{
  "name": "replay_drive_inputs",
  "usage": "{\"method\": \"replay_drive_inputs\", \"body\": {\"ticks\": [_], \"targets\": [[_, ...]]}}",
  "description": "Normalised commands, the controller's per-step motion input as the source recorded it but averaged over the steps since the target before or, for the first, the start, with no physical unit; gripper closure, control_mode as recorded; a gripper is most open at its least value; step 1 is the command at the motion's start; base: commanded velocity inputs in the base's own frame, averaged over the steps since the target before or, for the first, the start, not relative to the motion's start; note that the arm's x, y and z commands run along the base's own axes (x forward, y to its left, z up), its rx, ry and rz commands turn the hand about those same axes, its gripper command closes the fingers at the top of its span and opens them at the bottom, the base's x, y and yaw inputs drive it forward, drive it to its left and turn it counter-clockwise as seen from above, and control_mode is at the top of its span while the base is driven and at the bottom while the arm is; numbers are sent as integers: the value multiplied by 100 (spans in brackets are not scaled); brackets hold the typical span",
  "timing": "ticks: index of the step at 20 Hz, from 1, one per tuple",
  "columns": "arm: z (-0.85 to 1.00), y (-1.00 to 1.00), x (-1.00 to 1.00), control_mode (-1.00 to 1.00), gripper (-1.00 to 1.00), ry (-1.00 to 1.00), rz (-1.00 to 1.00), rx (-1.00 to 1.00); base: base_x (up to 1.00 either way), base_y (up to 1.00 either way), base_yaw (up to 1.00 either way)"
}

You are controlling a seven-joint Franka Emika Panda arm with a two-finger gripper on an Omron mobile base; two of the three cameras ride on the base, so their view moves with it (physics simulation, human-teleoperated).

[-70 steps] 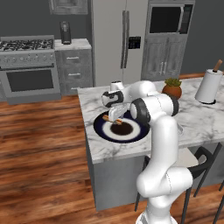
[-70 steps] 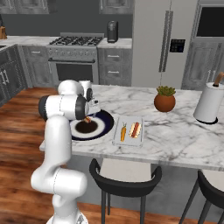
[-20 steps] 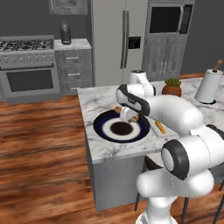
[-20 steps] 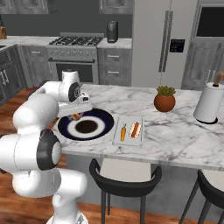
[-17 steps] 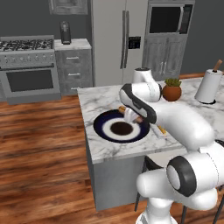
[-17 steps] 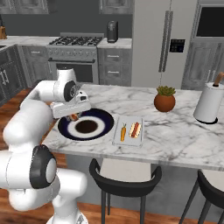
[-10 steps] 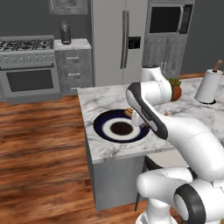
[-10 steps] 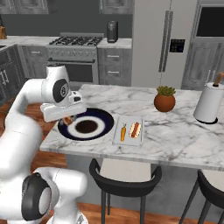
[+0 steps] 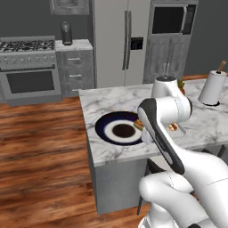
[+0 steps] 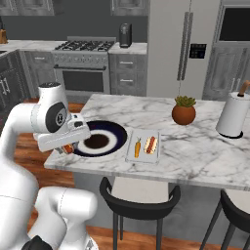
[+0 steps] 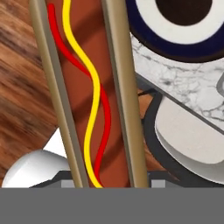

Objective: Place one cooked food and one vegetable from the large plate to each tupperware container.

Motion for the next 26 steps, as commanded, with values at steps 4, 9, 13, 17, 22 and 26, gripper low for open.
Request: {"method": "replay_drive_inputs", "body": {"ticks": [4,9,13,17,22,26], "targets": [[0,0,0,-100,100,0,0,0,0,0,0],[0,0,-4,100,100,0,0,0,-30,-16,-1],[0,0,0,100,100,0,0,0,-50,-66,-8],[0,0,0,100,100,0,0,0,-4,-100,-8],[0,0,0,100,100,0,0,0,-18,-100,-11],[0,0,0,100,100,0,0,0,10,-100,-1]]}}
